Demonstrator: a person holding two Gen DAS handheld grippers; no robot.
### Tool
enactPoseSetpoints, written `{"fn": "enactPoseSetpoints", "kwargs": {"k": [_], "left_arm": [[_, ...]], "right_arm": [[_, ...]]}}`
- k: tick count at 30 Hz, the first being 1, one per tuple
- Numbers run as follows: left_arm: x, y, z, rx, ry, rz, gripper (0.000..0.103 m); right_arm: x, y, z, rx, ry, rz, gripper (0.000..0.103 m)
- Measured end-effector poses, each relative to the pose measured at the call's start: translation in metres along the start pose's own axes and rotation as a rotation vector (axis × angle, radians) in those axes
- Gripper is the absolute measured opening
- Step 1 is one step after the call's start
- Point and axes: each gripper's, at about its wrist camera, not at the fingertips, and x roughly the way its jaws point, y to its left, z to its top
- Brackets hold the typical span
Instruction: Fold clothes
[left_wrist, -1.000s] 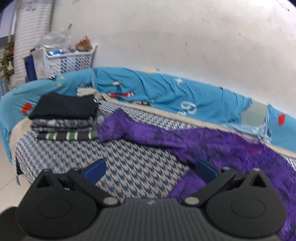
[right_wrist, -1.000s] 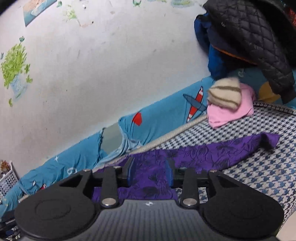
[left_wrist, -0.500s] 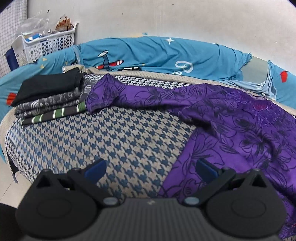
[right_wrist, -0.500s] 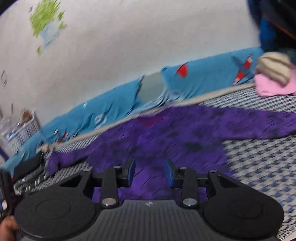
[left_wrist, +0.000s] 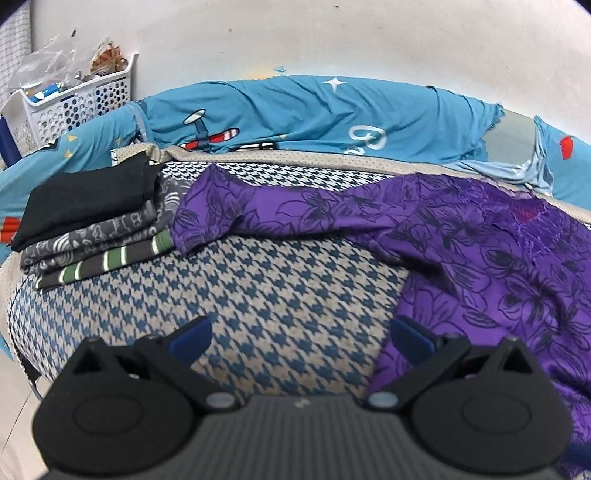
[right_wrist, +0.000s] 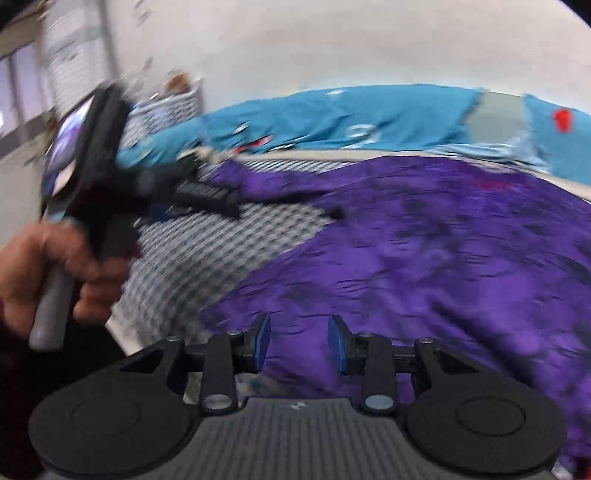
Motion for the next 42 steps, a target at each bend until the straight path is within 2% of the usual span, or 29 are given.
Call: {"fn": "enactPoseSetpoints", "kwargs": {"k": [7,14,18,19,23,26,32,37,42], "left_arm": [[0.008,0.030,-0.005,-0.107,0.016,-0.004,0.103],[0.009,0.051,-0.008,-0.172,0.025,-0.008,0.103],[0.009,0.057,-0.010,-0.196,0.031,-0.018,0.103],[0.009,0.058,-0.010,-0.199,0.034,-0.020,0.103],[0.007,0.061,-0.010,-0.207,0.031,-0.032,0.103],[0.005,0.063,-0.009,-0.210,0.019,-0.028,0.103],[0.000,0.074,-0.008,-0.237,-0.010,0.012,0.103],[-0.001,0.085,-0.006,-0.273,-0.020,0.041,0.103],[-0.002,0.097,-0.005,-0.311,-0.032,0.072,0.103]], "right_arm": [[0.043,0.039,-0.003,-0.167,0.046,0.018,0.034],[0.075,0.061,-0.010,-0.302,0.064,-0.026,0.034],[0.085,0.070,-0.013,-0.335,0.058,-0.061,0.032],[0.087,0.071,-0.013,-0.338,0.055,-0.062,0.030],[0.093,0.073,-0.011,-0.321,0.020,-0.086,0.009],[0.090,0.073,-0.004,-0.290,-0.019,-0.081,0.006],[0.064,0.087,0.011,-0.347,-0.090,0.057,0.006],[0.052,0.106,0.010,-0.453,-0.078,0.150,0.006],[0.062,0.115,0.006,-0.458,-0.046,0.184,0.006]]}}
